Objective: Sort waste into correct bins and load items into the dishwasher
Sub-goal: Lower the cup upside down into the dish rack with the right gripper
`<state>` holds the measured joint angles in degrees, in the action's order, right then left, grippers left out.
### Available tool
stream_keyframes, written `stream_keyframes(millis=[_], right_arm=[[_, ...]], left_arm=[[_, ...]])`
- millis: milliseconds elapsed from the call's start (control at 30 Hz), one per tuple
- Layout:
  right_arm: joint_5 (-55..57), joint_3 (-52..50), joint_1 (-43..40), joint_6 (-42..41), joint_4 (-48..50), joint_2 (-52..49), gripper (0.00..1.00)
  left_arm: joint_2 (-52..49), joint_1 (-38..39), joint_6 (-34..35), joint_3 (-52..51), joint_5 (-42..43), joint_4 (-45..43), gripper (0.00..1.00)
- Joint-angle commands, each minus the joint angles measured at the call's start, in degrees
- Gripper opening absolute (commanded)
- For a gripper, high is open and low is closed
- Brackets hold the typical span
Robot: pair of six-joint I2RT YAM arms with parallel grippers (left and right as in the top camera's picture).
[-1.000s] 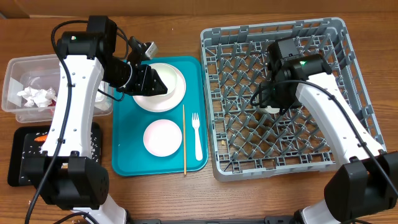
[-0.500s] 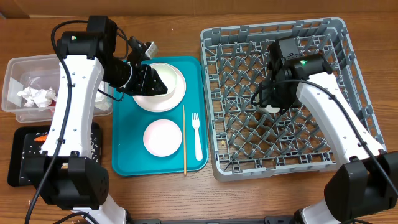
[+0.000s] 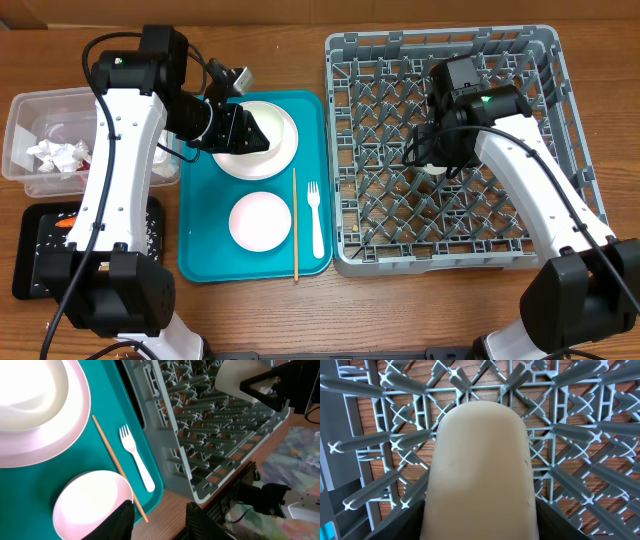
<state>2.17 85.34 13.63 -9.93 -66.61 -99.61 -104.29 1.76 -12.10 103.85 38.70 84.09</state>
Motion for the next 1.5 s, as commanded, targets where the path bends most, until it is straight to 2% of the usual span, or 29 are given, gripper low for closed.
stream_keyframes(millis=[0, 300, 900, 933, 1067, 1167, 1300, 1467], right_arm=[[-3.5, 1.3, 0.2, 1.5, 1.5, -2.4, 0.16], [-3.5, 6.5, 0.2, 1.5, -3.4, -2.4, 0.16], [-3.5, 4.0, 0.2, 1.5, -4.0, -2.4, 0.17], [-3.5, 3.7, 0.2, 1.5, -3.7, -2.4, 0.18], [-3.6, 3.4, 0.2, 1.5, -3.1, -2.4, 0.36], [-3.6, 3.4, 0.2, 1.4, -3.1, -2.4, 0.64], [-3.5, 3.5, 0.2, 1.4, -3.1, -2.4, 0.87], [-3.5, 3.6, 0.2, 1.4, -3.1, -2.4, 0.93]], left_arm=[[-0.1, -0.2, 0.6, 0.1, -0.3, -0.1, 0.36], [-0.1, -0.2, 0.6, 0.1, -0.3, -0.1, 0.36], [-0.1, -0.2, 0.6, 0.1, -0.3, 0.4, 0.36], [-0.1, -0.2, 0.6, 0.1, -0.3, 0.3, 0.36], [-0.1, -0.2, 0.6, 0.1, -0.3, 0.3, 0.38], [-0.1, -0.2, 0.6, 0.1, -0.3, 0.5, 0.44], [-0.1, -0.2, 0.6, 0.1, -0.3, 1.0, 0.46], [-0.1, -0.2, 0.6, 0.1, 0.1, 1.5, 0.49]])
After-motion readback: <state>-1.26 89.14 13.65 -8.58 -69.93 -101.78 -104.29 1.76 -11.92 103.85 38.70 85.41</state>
